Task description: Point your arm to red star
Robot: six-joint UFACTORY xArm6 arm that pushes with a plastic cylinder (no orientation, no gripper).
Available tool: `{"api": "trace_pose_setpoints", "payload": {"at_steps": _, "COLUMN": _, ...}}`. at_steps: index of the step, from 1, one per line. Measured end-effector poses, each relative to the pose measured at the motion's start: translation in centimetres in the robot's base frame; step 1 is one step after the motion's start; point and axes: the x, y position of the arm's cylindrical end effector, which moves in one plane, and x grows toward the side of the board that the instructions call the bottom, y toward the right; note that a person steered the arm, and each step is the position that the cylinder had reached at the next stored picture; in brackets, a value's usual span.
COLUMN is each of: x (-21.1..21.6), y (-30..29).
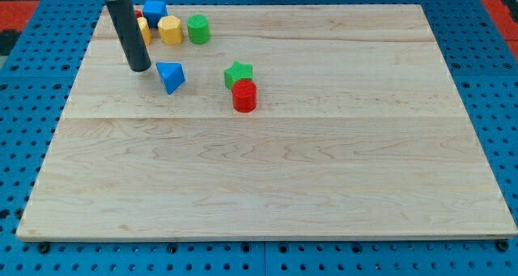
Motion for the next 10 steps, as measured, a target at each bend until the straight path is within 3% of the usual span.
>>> {"api": "trace_pose_setpoints", "payload": {"at_steps": 1, "x": 1.8, "y": 7.3}}
{"api": "trace_pose_setpoints", "payload": {"at_steps": 2, "x": 4.1, "y": 9.3}}
{"api": "trace_pose_setpoints", "payload": {"at_steps": 4, "x": 7.9, "y": 5.4}}
{"api": "trace_pose_setpoints", "payload": {"at_steps": 5, "x": 8.1, "y": 9.7}}
{"api": "trace_pose_setpoints", "payload": {"at_steps": 6, "x": 8.1, "y": 10.2}}
{"api": "trace_pose_setpoints", "payload": {"at_steps": 8, "x": 6.9, "y": 6.7}}
{"api": "trace_pose_setpoints", "payload": {"at_steps": 10, "x": -0.6, "y": -13.0}}
